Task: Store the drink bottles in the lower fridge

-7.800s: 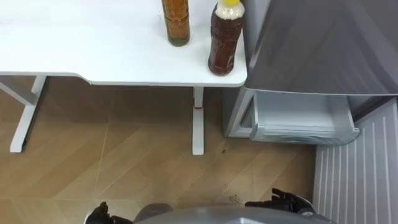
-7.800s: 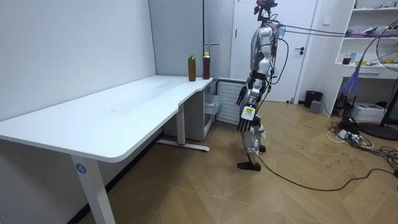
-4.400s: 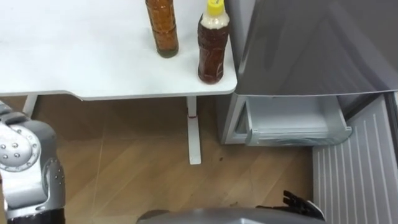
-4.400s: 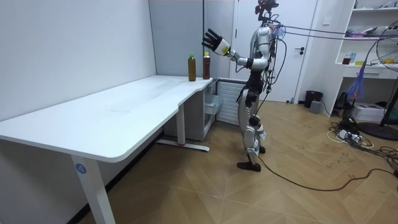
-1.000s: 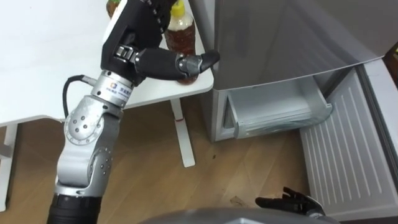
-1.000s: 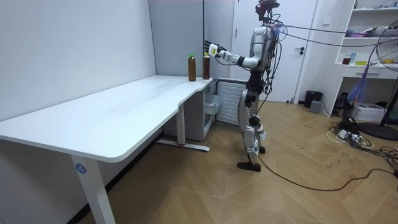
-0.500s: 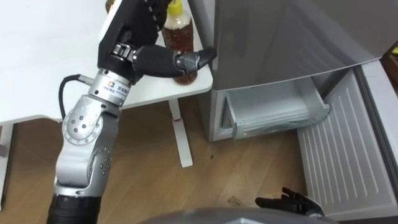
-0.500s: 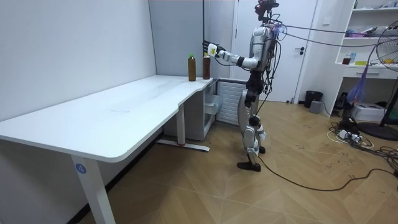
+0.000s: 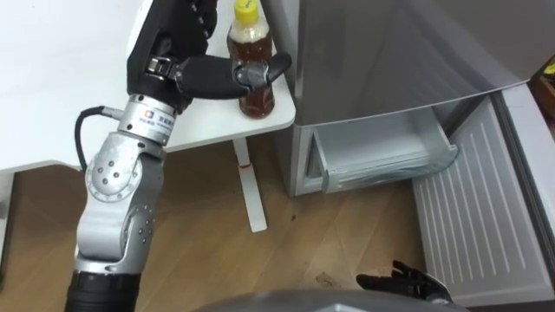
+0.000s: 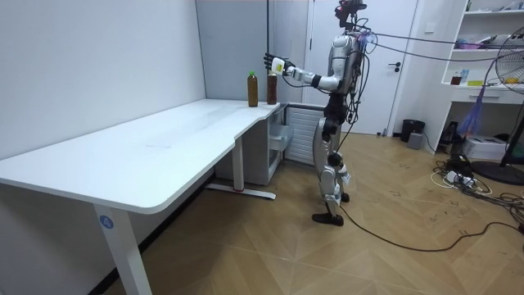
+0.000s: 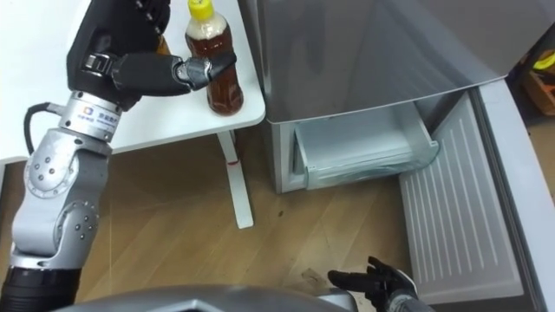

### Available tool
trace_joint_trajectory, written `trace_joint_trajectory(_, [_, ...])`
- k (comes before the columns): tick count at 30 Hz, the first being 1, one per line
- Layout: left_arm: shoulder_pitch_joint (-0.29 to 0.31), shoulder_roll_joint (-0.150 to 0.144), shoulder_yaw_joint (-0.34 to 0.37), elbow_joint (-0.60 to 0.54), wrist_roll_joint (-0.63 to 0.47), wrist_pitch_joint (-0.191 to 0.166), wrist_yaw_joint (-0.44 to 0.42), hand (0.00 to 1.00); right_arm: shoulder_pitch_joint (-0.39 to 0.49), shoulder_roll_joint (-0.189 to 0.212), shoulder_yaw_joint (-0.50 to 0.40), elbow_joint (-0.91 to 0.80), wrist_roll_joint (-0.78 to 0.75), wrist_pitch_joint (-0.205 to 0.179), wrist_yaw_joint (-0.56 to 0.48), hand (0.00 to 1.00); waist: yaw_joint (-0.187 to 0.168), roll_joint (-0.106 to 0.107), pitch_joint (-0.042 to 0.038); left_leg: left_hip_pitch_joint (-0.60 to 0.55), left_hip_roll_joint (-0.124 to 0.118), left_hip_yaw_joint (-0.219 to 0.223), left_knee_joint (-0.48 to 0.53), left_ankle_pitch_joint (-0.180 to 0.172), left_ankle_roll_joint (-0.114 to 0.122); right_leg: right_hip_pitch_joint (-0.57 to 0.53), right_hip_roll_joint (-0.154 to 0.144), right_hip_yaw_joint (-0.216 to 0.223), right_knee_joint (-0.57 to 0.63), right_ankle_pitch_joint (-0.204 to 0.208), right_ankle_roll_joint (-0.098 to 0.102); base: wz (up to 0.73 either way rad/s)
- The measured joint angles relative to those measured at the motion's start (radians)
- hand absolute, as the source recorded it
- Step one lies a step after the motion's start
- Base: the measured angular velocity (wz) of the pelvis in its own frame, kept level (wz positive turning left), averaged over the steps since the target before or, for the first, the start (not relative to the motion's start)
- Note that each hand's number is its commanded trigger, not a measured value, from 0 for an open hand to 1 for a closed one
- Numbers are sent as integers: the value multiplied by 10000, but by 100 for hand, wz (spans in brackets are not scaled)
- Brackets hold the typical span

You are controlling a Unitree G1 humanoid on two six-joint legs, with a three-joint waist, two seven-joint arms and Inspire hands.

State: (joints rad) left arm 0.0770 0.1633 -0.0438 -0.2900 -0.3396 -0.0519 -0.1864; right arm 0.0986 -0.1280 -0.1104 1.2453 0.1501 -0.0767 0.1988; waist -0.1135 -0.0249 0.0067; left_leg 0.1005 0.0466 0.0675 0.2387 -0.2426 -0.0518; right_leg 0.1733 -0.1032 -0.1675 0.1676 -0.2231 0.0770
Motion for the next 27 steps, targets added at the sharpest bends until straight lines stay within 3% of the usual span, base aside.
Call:
trace_joint_trajectory(9, [18,2,-10,244,33,0,-1,0,-9,-5,-16,-1,27,6,-53,0,-75,60,11,-1,0,1,0,0,0,3,0,-1,2,0,0,0])
trace_joint_trajectory(16, [52,49,-218,1725,390,78,90,0,-20,-8,12,-23,80,6,-196,0,-241,151,11,17,0,5,-3,0,0,15,0,35,5,0,0,0])
trace_joint_trajectory(21, [52,53,-297,1791,387,90,194,0,-67,-42,11,-14,74,19,-348,0,-237,220,79,98,1,80,-43,0,0,22,1,175,10,0,0,-4])
trace_joint_trajectory(27, [52,106,-303,1941,388,117,206,0,-87,-66,-15,-53,52,38,-343,0,-369,224,102,146,1,143,-84,0,0,13,2,286,13,-1,1,-4])
